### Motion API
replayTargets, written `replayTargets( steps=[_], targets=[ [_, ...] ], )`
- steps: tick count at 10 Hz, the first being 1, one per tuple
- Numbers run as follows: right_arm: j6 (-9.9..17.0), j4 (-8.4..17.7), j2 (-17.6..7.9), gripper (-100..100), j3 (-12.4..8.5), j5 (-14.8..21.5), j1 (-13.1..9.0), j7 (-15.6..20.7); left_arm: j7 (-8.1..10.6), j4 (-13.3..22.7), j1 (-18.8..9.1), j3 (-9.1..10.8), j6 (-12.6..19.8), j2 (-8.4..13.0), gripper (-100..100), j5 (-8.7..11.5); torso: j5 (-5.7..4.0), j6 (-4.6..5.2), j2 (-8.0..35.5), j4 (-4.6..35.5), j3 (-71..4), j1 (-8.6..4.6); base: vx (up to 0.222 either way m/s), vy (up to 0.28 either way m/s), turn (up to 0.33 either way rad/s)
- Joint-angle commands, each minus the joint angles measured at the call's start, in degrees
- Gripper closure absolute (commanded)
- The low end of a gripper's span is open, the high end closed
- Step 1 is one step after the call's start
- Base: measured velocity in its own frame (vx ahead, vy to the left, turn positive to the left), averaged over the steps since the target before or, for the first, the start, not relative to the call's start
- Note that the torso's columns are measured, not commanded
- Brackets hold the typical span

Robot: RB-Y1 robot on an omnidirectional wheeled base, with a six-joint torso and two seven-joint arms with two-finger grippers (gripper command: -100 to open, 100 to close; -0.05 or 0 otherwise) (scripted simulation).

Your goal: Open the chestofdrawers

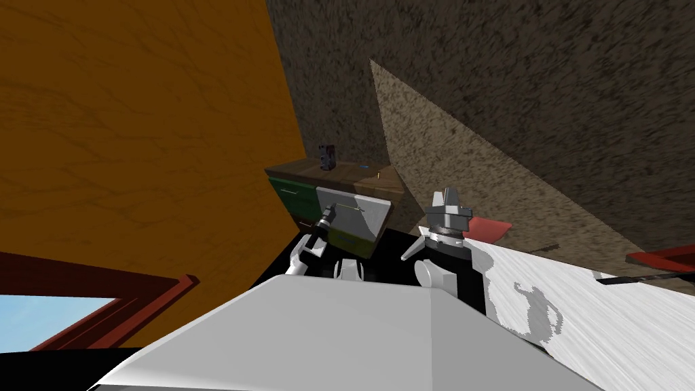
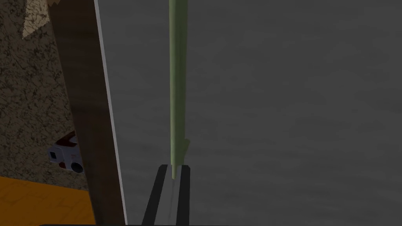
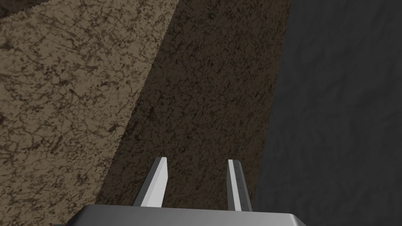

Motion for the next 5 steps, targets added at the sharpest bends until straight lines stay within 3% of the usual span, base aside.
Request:
replayTargets(
  steps=[1,2,4,5],
  targets=[
    [0.0,0.0,0.0,0,0.0,0.0,0.0,0.0,-0.09,-0.5,0.3,-0.49,0.3,0.1,-100,-0.2,-0.09,0.0,-0.1,0.0,-0.1,-0.3,-0.113,-0.114,-0.001],
    [0.0,0.0,0.0,0,0.0,0.0,0.0,0.0,-0.08,-0.4,0.2,-0.38,0.3,0.1,-100,-0.2,-0.12,-0.01,0.0,0.0,-0.1,-0.36,-0.052,-0.053,0.002],
    [0.0,0.0,0.0,0,0.0,0.0,0.0,0.0,0.29,-2.2,-0.4,-0.4,2.7,0.2,-100,-0.3,0.02,-0.03,-0.5,-0.1,-0.3,0.12,0.065,-0.026,-0.015],
    [0.0,0.0,0.0,0,0.0,0.0,0.0,0.0,0.1,-1.8,-0.2,-0.46,2.0,0.0,-100,-0.3,0.02,-0.04,-0.5,-0.1,-0.4,0.11,0.042,-0.006,-0.001]
  ],
)
